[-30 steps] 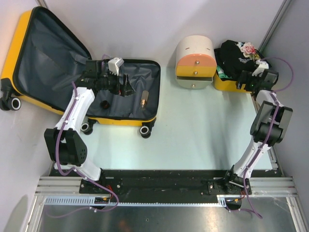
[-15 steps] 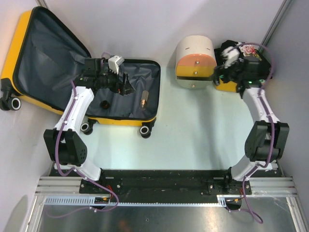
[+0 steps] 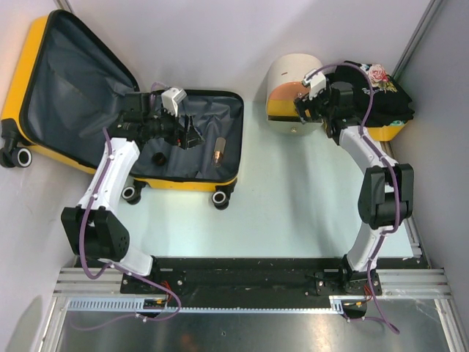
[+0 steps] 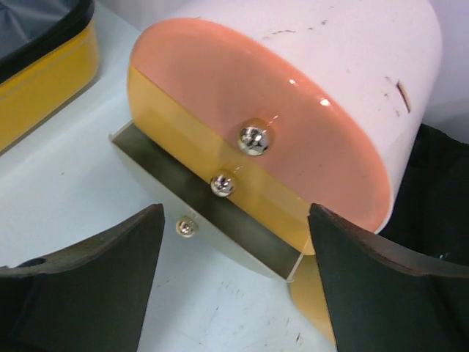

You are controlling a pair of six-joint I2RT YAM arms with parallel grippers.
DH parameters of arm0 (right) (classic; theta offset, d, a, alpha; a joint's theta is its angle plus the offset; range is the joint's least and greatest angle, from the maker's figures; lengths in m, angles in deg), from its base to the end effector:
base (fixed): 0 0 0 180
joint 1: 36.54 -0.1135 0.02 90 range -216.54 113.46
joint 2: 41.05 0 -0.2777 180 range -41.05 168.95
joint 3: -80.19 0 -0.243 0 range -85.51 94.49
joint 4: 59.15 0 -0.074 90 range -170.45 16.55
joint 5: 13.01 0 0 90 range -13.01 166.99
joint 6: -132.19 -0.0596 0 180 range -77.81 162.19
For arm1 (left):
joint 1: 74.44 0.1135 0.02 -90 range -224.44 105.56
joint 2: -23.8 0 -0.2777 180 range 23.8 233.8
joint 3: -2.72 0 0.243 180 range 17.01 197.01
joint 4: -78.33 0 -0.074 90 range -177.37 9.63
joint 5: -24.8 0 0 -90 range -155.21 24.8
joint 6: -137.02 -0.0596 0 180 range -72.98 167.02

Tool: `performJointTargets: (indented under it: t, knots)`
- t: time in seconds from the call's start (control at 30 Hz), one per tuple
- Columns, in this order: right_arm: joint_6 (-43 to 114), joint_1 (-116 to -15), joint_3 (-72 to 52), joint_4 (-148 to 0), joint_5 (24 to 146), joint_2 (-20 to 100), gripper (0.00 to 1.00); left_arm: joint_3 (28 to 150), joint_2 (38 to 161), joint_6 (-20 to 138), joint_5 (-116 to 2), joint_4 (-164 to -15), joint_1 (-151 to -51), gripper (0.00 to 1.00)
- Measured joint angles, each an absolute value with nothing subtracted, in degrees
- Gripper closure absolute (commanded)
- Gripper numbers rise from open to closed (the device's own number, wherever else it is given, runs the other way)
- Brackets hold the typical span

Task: Open, take out, and arrange the luggage

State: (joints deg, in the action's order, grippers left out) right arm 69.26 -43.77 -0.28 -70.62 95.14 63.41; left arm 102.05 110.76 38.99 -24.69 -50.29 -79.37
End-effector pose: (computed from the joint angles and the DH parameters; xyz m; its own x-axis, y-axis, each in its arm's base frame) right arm 0.4508 0.0759 0.3246 -0.0601 -0.4435 -0.8942 -0.4979 0.7898 -0.3582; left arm 0.3308 -0.0674 0.3678 -0.5416 0.1533 -0.8265 0.6503 0.6995 -0.2963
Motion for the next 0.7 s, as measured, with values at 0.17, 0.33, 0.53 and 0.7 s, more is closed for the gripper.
performJointTargets:
  t: [0.17,0.33,0.53,0.7]
  knots:
    - [68.08,-42.39,2.38,-73.72,97.48,65.36,0.23,102.05,110.65,38.95,-24.98,-50.32,-79.37,0.11]
    - [73.11,-41.25,2.38,-79.51,103.01,65.80,0.19,102.05,110.65,38.90,-24.98,-50.32,-79.37,0.11]
    - [80.67,-42.02,2.36,-80.39,102.84,69.64,0.17,101.92,110.65,38.84,-24.96,-50.32,-79.37,0.11]
    - [86.55,-44.31,2.01,-78.22,99.06,74.19,0.16,101.70,110.67,38.77,-24.96,-50.29,-79.37,0.11]
